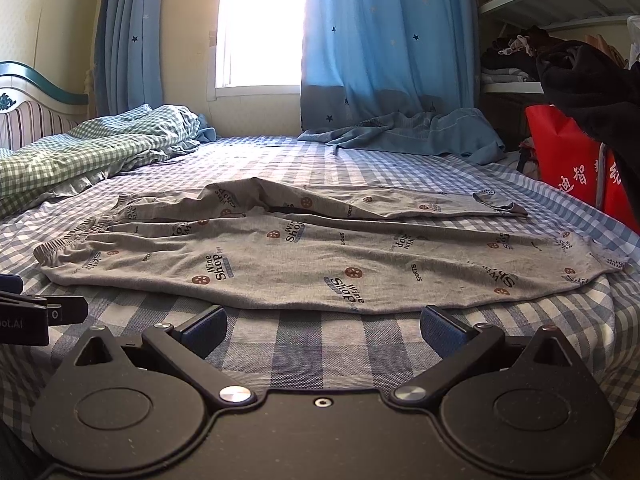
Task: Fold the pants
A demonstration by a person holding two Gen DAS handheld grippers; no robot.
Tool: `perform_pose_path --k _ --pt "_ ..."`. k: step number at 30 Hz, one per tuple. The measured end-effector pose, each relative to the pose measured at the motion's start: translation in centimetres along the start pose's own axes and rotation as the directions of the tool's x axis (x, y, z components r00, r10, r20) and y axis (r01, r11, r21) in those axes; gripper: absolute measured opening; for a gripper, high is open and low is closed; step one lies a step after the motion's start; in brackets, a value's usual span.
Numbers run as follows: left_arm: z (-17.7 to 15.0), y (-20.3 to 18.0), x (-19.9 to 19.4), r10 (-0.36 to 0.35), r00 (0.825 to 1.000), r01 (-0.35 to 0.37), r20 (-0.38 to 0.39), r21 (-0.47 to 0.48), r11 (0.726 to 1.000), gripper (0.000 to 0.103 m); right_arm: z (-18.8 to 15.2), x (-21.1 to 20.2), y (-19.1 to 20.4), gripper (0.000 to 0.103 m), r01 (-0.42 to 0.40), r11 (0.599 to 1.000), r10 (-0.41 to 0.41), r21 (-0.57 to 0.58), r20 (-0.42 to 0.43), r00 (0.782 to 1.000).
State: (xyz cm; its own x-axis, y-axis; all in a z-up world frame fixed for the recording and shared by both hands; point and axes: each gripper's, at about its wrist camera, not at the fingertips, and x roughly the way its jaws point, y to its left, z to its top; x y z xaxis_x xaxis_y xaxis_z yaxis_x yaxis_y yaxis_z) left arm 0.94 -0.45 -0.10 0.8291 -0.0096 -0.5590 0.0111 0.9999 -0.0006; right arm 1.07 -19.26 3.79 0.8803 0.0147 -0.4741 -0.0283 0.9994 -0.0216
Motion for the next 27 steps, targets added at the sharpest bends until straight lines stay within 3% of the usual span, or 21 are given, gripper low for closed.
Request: perform_pose_path --k 18,22,27 --pt "0.9 0.9 1.9 -0.026 0.999 0.025 -0.034 -0.030 0.999 0.103 0.3 1.8 -0.1 0.102 -0.006 1.000 0.006 -0.002 -0.029 1.000" --pt "2.1 1.9 2.5 -0.073 0.997 0.072 -0.015 -0.068 0.995 0.103 1.1 2.9 -0.4 0.102 -0.027 1.000 0.027 0.001 -0.021 0.999" --pt "5.2 4.0 4.2 -0.114 0.993 0.115 0.011 -0.114 0.987 0.103 4.4 5.4 -2.1 0.102 -0.097 0.995 0.096 0.017 0.021 0.995"
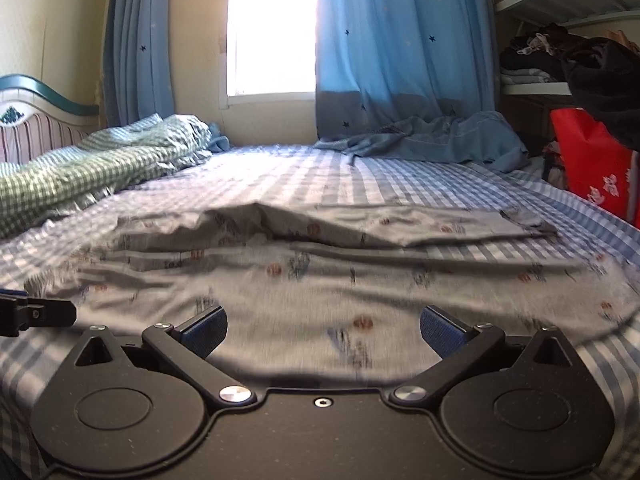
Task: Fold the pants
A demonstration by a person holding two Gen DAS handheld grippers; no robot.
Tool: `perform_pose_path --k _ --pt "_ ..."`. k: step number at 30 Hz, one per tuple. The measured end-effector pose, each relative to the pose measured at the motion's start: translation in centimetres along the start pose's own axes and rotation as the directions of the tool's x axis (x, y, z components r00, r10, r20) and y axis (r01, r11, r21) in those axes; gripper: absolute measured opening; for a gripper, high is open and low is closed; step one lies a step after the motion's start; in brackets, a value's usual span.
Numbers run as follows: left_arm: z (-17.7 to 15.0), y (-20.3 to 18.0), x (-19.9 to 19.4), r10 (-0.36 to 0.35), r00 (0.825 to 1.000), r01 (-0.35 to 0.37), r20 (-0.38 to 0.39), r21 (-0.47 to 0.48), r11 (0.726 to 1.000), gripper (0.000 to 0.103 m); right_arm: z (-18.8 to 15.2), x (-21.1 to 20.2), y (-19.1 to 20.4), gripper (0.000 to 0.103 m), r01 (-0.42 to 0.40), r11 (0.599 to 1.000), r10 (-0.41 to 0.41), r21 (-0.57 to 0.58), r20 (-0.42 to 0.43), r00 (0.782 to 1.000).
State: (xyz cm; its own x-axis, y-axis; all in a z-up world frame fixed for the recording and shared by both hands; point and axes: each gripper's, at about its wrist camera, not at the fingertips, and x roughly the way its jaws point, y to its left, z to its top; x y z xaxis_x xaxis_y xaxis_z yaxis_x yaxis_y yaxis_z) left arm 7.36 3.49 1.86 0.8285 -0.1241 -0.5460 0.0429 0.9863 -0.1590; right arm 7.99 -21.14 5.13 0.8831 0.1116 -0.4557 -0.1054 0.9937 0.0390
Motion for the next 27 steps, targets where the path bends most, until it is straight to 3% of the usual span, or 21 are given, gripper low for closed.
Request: perform_pose_path --k 4,9,14,18,23,25,27 --pt "4.1 1.6 2.2 0.026 0.999 -0.028 0.037 0.045 0.999 0.103 3.8 3.6 -2.3 0.103 -0.080 0.997 0.079 0.017 0.042 0.996" --pt "10.9 4.2 6.6 0.088 0.992 -0.099 0.092 0.115 0.988 0.103 9.1 10.5 -4.8 0.103 -0.171 0.985 0.172 -0.029 0.009 0.985" --pt "15.6 5.6 12.9 0.138 0.985 -0.159 0.099 0.252 0.955 0.103 13.4 19.0 -6.1 0.103 -0.271 0.955 0.260 -0.118 -0.103 0.960" --pt "17.3 6.6 19.2 0.119 0.993 -0.109 -0.005 0.357 0.928 0.103 16.2 26.2 -6.6 0.103 -0.435 0.893 0.403 -0.115 -0.229 0.886" --pt "17.7 8.7 25.4 0.081 0.985 -0.024 -0.152 0.346 0.938 0.103 18.5 33.1 -4.6 0.102 -0.586 0.792 0.515 -0.169 -0.331 0.791" --pt "17.9 9.4 26.8 0.070 0.979 -0.003 -0.191 0.331 0.944 0.103 18.8 35.7 -3.8 0.102 -0.613 0.770 0.521 -0.176 -0.380 0.764" --pt "17.9 10.5 28.0 0.066 0.971 0.013 -0.231 0.322 0.947 0.103 18.8 37.6 -3.0 0.095 -0.619 0.758 0.502 -0.205 -0.422 0.755"
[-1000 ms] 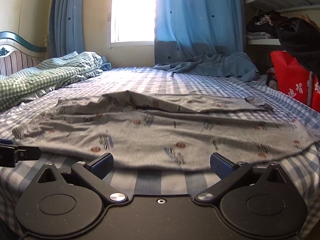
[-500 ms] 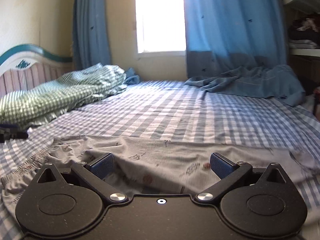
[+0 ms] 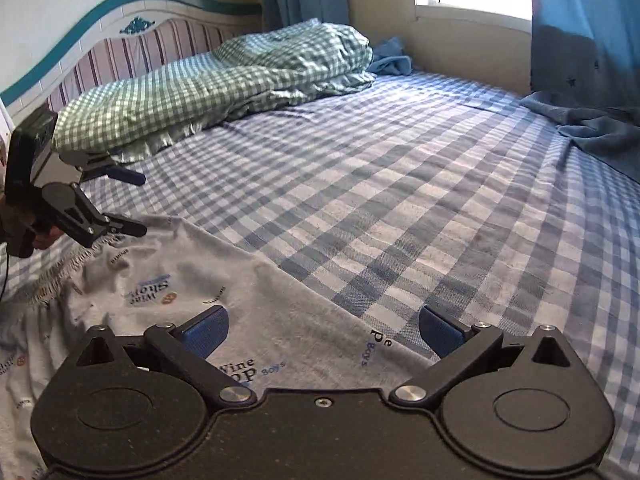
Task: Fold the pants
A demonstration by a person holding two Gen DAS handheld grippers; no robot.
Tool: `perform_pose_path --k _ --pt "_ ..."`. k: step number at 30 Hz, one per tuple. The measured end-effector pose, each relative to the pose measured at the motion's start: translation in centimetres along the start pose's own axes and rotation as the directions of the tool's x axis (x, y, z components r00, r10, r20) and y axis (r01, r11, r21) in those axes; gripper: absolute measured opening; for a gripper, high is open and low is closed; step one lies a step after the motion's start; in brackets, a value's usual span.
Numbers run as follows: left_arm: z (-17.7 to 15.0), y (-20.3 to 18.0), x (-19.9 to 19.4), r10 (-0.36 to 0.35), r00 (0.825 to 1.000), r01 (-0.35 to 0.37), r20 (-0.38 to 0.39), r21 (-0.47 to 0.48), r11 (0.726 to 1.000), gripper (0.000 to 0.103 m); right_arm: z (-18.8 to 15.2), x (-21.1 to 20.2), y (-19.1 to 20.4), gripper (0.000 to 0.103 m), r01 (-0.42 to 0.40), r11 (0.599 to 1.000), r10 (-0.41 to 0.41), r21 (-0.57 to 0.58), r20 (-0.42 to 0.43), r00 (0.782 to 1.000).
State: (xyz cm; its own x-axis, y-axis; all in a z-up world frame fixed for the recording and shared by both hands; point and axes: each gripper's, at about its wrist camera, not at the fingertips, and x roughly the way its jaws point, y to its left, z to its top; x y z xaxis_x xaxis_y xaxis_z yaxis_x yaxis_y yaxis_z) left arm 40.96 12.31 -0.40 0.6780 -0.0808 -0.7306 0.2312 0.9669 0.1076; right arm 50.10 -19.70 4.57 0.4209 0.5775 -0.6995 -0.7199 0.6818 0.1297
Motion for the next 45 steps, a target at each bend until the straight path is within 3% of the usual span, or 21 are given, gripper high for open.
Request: perform_pose_path --k 3,9,10,14,16,17,18,22,25,33,39,45 --pt "-0.1 0.9 0.9 -0.018 0.999 0.019 -0.041 0.023 1.000 0.100 0.4 2.1 -0.8 0.086 0.008 0.999 -0.010 -0.035 -0.051 0.999" --pt "-0.1 2.8 1.7 -0.097 0.988 0.101 -0.121 0.025 0.995 0.066 0.3 4.6 -2.9 0.059 -0.025 0.999 0.022 -0.030 -0.102 0.995" --pt "-0.1 2.9 1.7 -0.108 0.985 0.113 -0.133 0.026 0.993 0.056 0.3 4.9 -3.0 0.058 -0.046 0.998 0.042 -0.033 -0.112 0.993" --pt "-0.2 2.6 1.3 -0.135 0.975 0.146 -0.176 0.050 0.988 0.041 0.2 5.5 -3.0 0.055 -0.106 0.994 0.099 -0.038 -0.143 0.985" --pt "-0.1 2.3 1.1 -0.126 0.975 0.140 -0.186 0.062 0.988 0.015 0.2 5.7 -2.7 0.041 -0.099 0.994 0.092 -0.043 -0.144 0.985" --pt "0.1 2.0 1.0 -0.112 0.975 0.126 -0.190 0.066 0.990 0.013 0.2 5.6 -2.5 0.016 -0.100 0.994 0.093 -0.043 -0.136 0.986" --pt "0.2 1.8 0.9 -0.096 0.977 0.111 -0.188 0.068 0.992 0.007 0.3 5.6 -2.2 0.000 -0.088 0.995 0.081 -0.050 -0.129 0.988" --pt "0.6 0.9 -0.4 -0.041 0.987 0.052 -0.155 0.065 0.997 0.002 0.1 5.0 -0.4 0.000 -0.026 0.993 0.013 -0.114 -0.113 0.994" --pt "0.9 0.2 -2.7 -0.009 0.996 0.016 -0.084 0.080 0.997 0.002 0.0 2.7 1.0 0.000 0.024 0.992 -0.030 -0.120 -0.050 0.998" --pt "0.0 -2.6 -12.0 0.028 0.993 -0.045 0.117 0.145 0.988 0.002 -1.4 -9.1 7.2 0.000 0.147 0.982 -0.129 -0.117 0.144 0.981" --pt "-3.9 -6.2 -18.6 0.020 0.977 -0.065 0.211 0.210 0.976 0.002 -6.1 -16.9 14.5 0.000 0.171 0.975 -0.137 -0.141 0.219 0.966" --pt "-10.5 -9.1 -21.2 -0.005 0.975 -0.060 0.222 0.288 0.956 0.002 -13.3 -19.9 20.1 0.000 0.166 0.980 -0.141 -0.108 0.206 0.968"
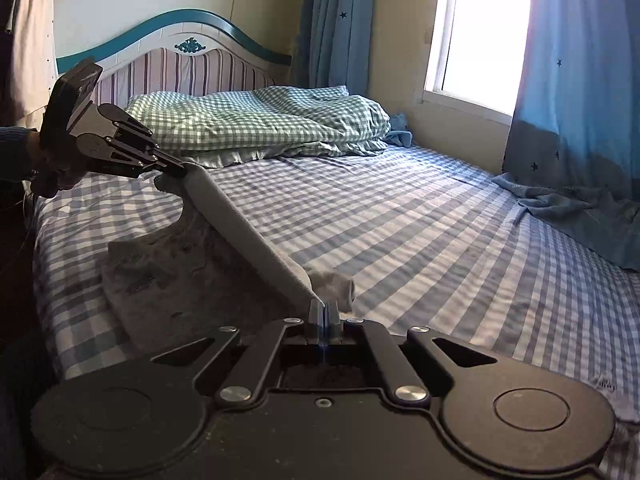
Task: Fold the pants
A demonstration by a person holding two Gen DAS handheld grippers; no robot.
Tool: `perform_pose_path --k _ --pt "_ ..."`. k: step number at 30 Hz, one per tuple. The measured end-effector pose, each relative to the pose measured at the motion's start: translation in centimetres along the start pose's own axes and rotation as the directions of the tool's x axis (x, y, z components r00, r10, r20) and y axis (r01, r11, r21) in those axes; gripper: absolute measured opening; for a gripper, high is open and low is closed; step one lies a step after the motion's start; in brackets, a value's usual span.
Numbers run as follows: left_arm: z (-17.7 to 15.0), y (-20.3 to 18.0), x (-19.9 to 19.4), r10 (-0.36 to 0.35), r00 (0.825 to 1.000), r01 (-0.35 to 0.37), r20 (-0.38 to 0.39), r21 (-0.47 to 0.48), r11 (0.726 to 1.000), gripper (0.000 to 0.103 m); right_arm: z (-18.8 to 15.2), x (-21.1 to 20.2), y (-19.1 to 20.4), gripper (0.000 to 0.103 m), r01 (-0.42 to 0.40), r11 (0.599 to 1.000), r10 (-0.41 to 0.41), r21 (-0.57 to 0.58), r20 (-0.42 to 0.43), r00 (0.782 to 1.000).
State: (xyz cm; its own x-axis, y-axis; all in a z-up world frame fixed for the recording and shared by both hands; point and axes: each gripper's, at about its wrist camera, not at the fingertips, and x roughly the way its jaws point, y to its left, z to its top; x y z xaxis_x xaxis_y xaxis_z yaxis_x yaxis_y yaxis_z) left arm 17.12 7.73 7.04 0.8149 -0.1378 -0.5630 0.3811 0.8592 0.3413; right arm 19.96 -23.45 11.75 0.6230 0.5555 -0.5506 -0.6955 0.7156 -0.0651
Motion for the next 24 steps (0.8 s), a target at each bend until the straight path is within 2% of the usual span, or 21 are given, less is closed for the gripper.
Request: perform_pose_path --k 4,9,17,24 --pt "-3.3 -3.2 -0.2 -0.005 0.999 0.007 -0.039 0.047 0.999 0.002 -4.2 -0.7 2.2 0.000 0.009 0.997 -0.008 0.075 -0.014 1.000" --pt "-5.8 -4.7 -0.4 0.006 0.999 -0.005 -0.041 0.035 0.999 0.002 -7.7 -0.5 3.8 0.000 0.037 0.988 -0.037 0.151 -0.005 0.999" --pt "-7.2 -4.8 -2.0 -0.014 0.999 0.014 -0.036 0.000 1.000 0.002 -8.2 -2.0 5.3 0.000 0.029 0.991 -0.030 0.133 0.009 1.000" --pt "-8.8 -6.2 -1.9 -0.026 0.998 0.026 -0.058 0.000 1.000 0.002 -9.9 -1.9 6.2 0.000 0.046 0.993 -0.041 0.108 -0.042 0.998"
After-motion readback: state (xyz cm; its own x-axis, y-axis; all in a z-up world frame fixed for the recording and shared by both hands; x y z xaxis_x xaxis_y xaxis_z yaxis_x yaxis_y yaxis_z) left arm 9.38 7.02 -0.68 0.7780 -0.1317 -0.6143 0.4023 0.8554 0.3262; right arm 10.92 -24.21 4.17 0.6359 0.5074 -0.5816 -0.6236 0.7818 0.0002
